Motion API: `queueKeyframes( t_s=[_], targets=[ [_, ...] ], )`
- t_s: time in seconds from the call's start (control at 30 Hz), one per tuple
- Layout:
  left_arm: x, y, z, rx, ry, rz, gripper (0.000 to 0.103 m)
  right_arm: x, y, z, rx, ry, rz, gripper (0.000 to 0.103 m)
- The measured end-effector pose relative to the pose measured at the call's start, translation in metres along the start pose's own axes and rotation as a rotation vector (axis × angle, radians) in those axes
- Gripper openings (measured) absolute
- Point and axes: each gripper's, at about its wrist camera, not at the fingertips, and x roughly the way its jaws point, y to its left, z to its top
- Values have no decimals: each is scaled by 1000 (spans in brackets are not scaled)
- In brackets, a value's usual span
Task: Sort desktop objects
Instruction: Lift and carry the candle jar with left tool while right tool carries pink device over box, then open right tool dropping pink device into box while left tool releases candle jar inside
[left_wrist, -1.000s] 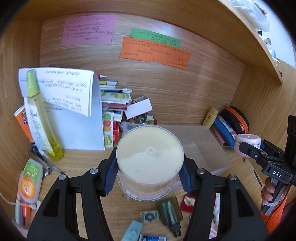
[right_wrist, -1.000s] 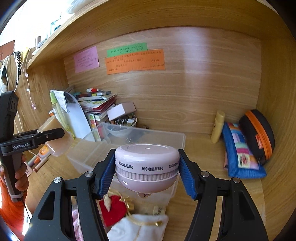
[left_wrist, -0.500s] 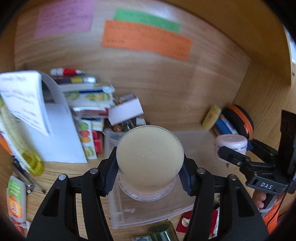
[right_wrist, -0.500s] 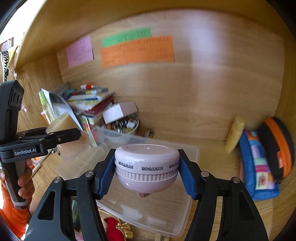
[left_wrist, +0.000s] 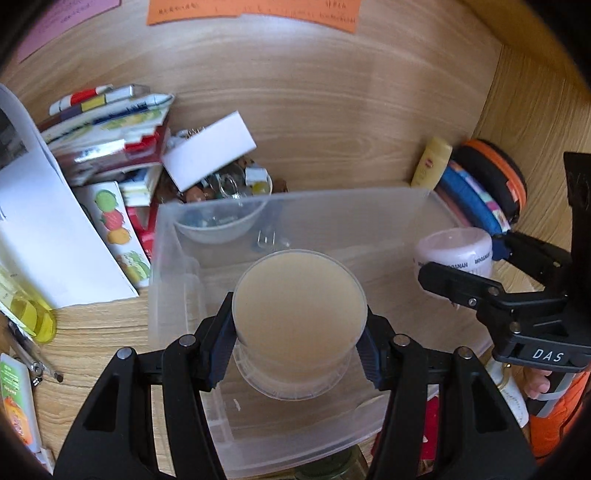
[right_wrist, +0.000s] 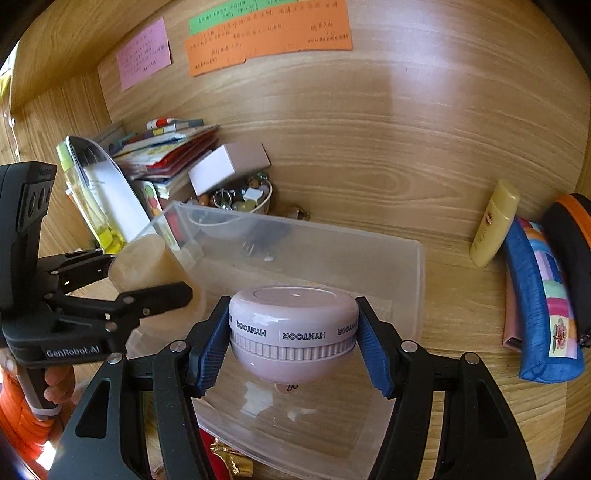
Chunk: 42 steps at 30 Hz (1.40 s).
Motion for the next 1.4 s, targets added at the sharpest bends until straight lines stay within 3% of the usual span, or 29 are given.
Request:
queueKeyframes(
  t_s=[0.1, 0.17, 0.6, 0.8, 0.97, 1.17, 1.4],
  targets=[
    [-9, -4, 0, 10, -30, -17, 53, 5, 2, -2, -11, 4, -26, 60],
    [-14, -7, 0, 36, -55, 15, 53, 8, 2, -3, -14, 9, -25, 60],
    [-15, -5, 2, 39, -67, 22, 53, 11, 14, -6, -77, 16, -40, 61],
    [-22, -1, 4, 26, -97, 13, 54, 5, 16, -3, -81, -6, -42, 71],
    [-34, 0, 4, 28, -142, 21, 62, -15, 16, 1, -77, -72, -45, 80],
    [-52, -5, -1, 33, -202, 42, 68, -44, 20, 0, -88, -134, -52, 81],
    [-74, -4, -11, -27, -243, 49, 80, -75, 31, -27, -125, -160, -89, 86]
  ],
)
